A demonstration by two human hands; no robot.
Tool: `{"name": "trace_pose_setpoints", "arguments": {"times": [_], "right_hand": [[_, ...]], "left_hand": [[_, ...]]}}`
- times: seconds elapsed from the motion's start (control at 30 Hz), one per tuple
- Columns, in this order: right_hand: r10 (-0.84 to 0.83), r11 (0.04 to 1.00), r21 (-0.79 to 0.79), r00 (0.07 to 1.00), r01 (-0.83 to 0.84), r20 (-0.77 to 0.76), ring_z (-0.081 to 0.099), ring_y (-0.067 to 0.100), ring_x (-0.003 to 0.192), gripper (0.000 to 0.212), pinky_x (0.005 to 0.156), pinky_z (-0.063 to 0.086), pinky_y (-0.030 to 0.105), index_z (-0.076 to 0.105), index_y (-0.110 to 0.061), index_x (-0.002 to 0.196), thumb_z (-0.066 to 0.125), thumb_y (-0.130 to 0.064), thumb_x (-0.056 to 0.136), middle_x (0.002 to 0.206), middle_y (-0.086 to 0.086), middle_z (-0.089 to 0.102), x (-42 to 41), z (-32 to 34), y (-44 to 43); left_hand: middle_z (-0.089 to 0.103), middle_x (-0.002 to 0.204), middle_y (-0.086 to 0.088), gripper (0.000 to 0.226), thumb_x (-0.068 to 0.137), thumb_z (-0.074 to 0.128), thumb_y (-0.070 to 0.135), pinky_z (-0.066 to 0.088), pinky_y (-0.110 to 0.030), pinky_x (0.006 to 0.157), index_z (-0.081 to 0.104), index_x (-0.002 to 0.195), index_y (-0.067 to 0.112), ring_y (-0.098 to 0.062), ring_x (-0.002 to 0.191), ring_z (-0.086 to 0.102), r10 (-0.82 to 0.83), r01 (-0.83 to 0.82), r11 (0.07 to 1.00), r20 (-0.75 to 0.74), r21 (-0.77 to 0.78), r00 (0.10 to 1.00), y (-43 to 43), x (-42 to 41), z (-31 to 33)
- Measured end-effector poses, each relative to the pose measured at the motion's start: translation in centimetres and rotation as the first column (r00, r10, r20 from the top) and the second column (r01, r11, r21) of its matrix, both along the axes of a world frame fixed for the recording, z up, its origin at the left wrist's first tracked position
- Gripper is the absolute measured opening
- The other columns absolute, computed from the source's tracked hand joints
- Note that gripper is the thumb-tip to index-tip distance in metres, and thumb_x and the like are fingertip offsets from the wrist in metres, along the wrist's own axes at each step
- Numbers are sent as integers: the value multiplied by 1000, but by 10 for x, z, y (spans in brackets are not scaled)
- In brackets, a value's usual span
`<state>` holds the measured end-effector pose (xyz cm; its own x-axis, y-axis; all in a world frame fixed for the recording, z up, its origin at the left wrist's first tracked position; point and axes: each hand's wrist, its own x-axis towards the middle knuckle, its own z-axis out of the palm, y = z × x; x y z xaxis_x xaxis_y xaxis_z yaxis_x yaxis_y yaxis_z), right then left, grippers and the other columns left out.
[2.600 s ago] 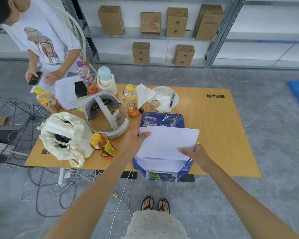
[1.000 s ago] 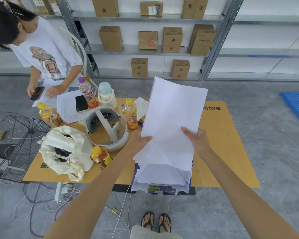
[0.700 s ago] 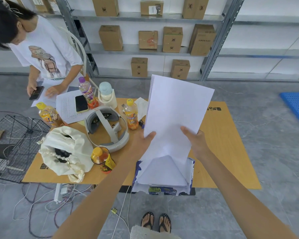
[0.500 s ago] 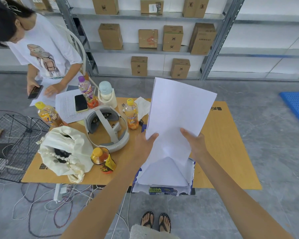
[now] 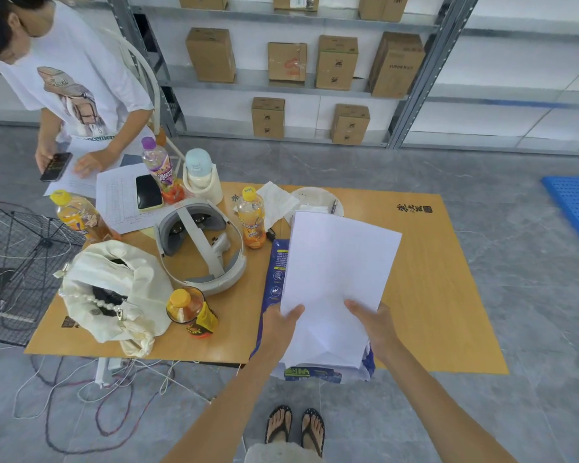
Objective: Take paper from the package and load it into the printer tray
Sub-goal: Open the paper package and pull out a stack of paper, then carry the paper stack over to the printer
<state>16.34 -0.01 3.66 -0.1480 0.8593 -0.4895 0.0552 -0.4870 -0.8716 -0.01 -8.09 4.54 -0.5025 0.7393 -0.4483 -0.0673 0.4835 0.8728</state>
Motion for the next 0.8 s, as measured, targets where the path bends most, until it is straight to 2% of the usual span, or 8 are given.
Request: {"name": "trace_pose_setpoints", "arguments": {"times": [0.13,0.2,0.23,0.33,0.57,0.67,0.73,0.8], "right_hand": [[97,995,35,995,-98,19,67,21,85,14,73,56,29,69,-12,95,69,-9,82,95,6,71,4,12,15],[168,984,48,985,-169,22,69,14,79,13,65,56,24,69,-13,96,70,-14,82,93,2,72,3,24,25],[211,976,48,977,-212,18,69,11,76,13,64,56,23,69,-14,95,69,-16,83,93,1,72,2,30,30],[379,925,34,925,-379,-7,70,10,71,12,61,56,23,68,-14,96,66,-19,85,94,5,72,-6,46,41],[743,668,112,668,-735,-45,69,22,98,32,75,60,35,63,-13,115,68,-21,85,113,5,70,-27,85,52],[808,580,209,589,-787,-26,67,21,103,49,85,56,37,63,-16,116,76,-34,72,118,6,69,-46,101,47],[859,497,252,512,-830,-10,67,20,105,46,90,54,40,64,-18,113,76,-34,72,118,6,69,-63,108,36],[901,419,268,435,-868,1,70,10,94,30,80,57,28,65,-17,107,73,-25,79,113,6,70,-81,113,18]], "left_hand": [[62,103,3,25,88,62,6,42,-1,61,59,113,8,-9,93,63,-34,35,999,-19,38,999,0,-10,22],[58,83,10,20,89,61,10,40,1,53,58,108,14,12,64,59,-31,31,998,-2,60,1000,-3,-17,35],[59,81,10,17,88,63,16,42,-2,58,58,105,18,10,58,58,-15,15,998,8,55,1000,-4,-21,40],[69,109,-7,20,84,69,26,53,-39,89,62,101,19,-21,92,66,96,-103,992,91,67,991,-6,-28,53],[69,86,1,9,85,67,22,56,-33,74,65,91,15,-18,77,66,428,-457,866,171,203,888,-39,-26,98],[70,92,-5,10,85,68,17,56,-40,79,65,93,12,-25,83,66,527,-556,795,176,244,831,-67,-21,110],[70,97,-10,18,83,70,19,56,-42,81,65,97,9,-27,85,66,611,-627,742,144,238,778,-92,-20,114],[69,99,-11,12,81,72,21,56,-40,79,66,89,14,-24,81,66,666,-663,710,77,237,742,-123,-21,118]]}}
